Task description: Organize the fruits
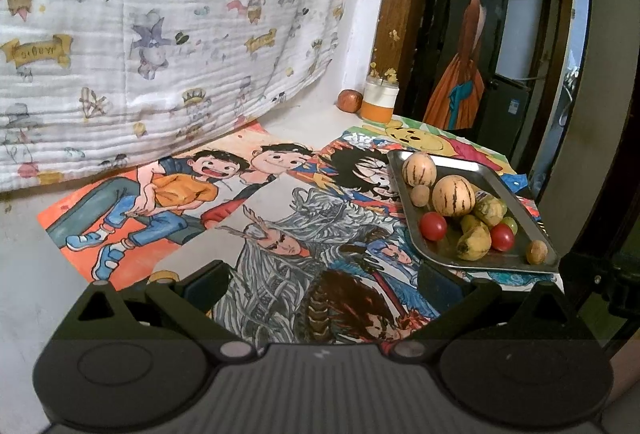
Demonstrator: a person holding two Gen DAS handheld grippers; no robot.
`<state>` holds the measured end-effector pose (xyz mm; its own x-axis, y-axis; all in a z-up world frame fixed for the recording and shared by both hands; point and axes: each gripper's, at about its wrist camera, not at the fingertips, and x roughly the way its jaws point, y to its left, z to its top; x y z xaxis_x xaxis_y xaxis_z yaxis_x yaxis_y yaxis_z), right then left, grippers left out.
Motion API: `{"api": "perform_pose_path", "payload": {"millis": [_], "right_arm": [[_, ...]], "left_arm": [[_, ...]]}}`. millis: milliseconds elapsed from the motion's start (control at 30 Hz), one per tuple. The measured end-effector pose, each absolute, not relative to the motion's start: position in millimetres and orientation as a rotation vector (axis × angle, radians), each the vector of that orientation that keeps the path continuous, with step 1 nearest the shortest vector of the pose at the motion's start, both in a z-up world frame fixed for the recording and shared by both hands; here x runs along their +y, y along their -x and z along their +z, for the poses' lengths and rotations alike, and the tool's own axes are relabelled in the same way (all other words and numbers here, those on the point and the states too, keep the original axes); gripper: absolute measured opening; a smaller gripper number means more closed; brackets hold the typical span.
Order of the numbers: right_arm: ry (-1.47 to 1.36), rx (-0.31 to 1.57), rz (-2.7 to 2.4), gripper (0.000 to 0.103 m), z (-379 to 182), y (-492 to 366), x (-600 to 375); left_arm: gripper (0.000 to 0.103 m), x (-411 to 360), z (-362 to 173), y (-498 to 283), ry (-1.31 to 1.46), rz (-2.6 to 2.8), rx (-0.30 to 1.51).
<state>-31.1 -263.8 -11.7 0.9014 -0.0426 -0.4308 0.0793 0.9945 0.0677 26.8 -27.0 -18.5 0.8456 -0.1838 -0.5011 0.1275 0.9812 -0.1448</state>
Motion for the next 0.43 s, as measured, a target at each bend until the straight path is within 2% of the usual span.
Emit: {"api": "perform_pose_path", "payload": {"millis": [433], "right_arm": [[-0.095,0.473,-0.061,0.102,-17.7,22.6,-256.9]], "left_arm": [[0.103,-24.7,-22.9,-32.5,0.119,-0.152,0.572]]}}
